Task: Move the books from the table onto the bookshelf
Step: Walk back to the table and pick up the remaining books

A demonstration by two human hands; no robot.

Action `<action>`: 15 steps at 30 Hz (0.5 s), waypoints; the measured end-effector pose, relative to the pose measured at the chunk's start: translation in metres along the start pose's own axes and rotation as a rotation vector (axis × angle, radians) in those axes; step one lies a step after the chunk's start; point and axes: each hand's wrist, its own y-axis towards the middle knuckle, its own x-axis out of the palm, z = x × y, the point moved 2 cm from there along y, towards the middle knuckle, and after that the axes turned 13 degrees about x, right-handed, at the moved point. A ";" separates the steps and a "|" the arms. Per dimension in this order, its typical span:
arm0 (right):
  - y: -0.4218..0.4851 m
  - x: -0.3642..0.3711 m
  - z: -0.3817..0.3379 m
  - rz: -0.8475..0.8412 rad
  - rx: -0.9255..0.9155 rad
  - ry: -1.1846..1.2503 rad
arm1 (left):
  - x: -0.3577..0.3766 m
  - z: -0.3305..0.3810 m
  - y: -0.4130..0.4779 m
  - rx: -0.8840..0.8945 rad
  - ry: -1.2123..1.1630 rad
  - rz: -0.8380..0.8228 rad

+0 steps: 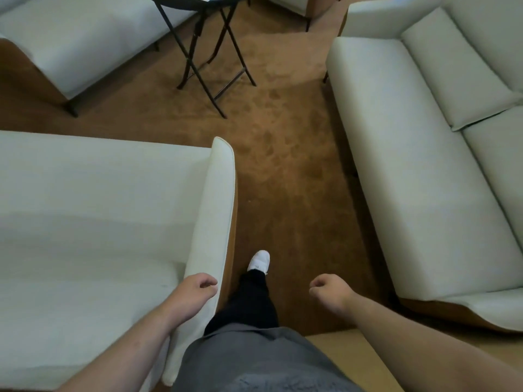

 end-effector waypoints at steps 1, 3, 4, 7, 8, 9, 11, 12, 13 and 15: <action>0.006 -0.010 -0.007 -0.002 0.001 0.017 | -0.005 0.006 0.014 -0.006 -0.003 -0.003; 0.017 -0.033 -0.022 -0.007 0.003 0.056 | -0.016 0.020 0.041 -0.006 0.005 -0.009; 0.024 -0.046 -0.030 -0.006 0.008 0.078 | -0.022 0.028 0.056 -0.002 0.017 -0.013; 0.042 -0.083 -0.056 0.009 0.042 0.156 | -0.044 0.052 0.103 0.007 0.041 -0.042; 0.048 -0.095 -0.065 0.018 0.060 0.177 | -0.053 0.060 0.119 0.005 0.049 -0.053; 0.054 -0.108 -0.074 0.024 0.077 0.192 | -0.062 0.068 0.135 0.003 0.055 -0.060; 0.066 -0.134 -0.088 0.018 0.109 0.196 | -0.080 0.085 0.165 -0.009 0.065 -0.078; 0.073 -0.146 -0.095 0.013 0.121 0.194 | -0.090 0.094 0.179 -0.017 0.071 -0.089; 0.080 -0.157 -0.102 0.011 0.131 0.189 | -0.099 0.102 0.192 -0.022 0.078 -0.099; 0.092 -0.179 -0.120 0.012 0.142 0.195 | -0.116 0.118 0.216 -0.027 0.093 -0.111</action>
